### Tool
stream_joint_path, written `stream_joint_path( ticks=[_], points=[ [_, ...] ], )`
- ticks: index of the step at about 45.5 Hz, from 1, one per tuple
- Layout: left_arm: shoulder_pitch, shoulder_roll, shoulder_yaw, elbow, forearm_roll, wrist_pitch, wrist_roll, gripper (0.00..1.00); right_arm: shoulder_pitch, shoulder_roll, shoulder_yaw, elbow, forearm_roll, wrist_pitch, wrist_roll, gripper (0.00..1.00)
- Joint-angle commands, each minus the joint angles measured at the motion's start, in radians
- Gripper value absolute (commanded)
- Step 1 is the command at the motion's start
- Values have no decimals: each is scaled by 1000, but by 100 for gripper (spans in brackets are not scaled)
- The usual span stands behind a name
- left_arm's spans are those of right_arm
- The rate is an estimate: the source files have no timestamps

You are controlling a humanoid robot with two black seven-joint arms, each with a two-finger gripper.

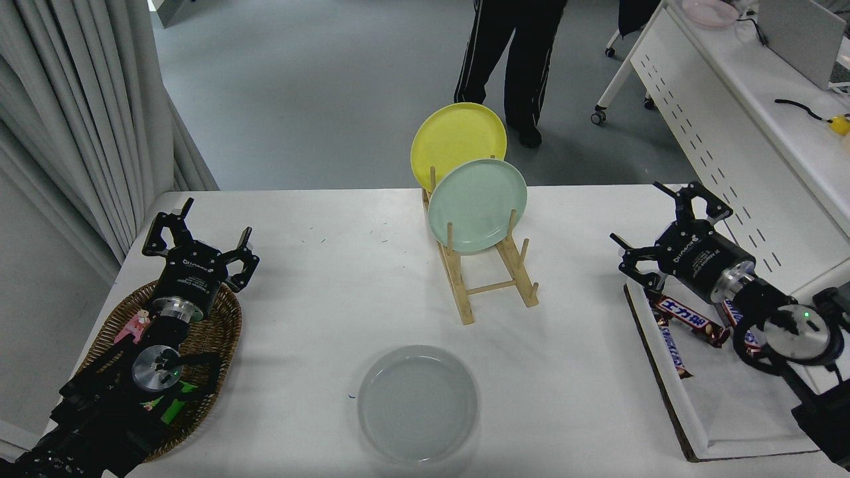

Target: Place the plate on the table

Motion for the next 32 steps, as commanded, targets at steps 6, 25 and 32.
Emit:
stream_joint_path(
  ticks=[6, 25, 32],
  points=[
    [0, 0, 0, 0, 0, 0, 0, 100, -111, 140, 176, -109, -95, 131, 149, 100],
    [0, 0, 0, 0, 0, 0, 0, 100, -75, 166, 139, -144, -77, 140, 178, 100],
    [0, 0, 0, 0, 0, 0, 0, 100, -60, 168, 142, -146, -75, 129, 178, 100]
  ],
)
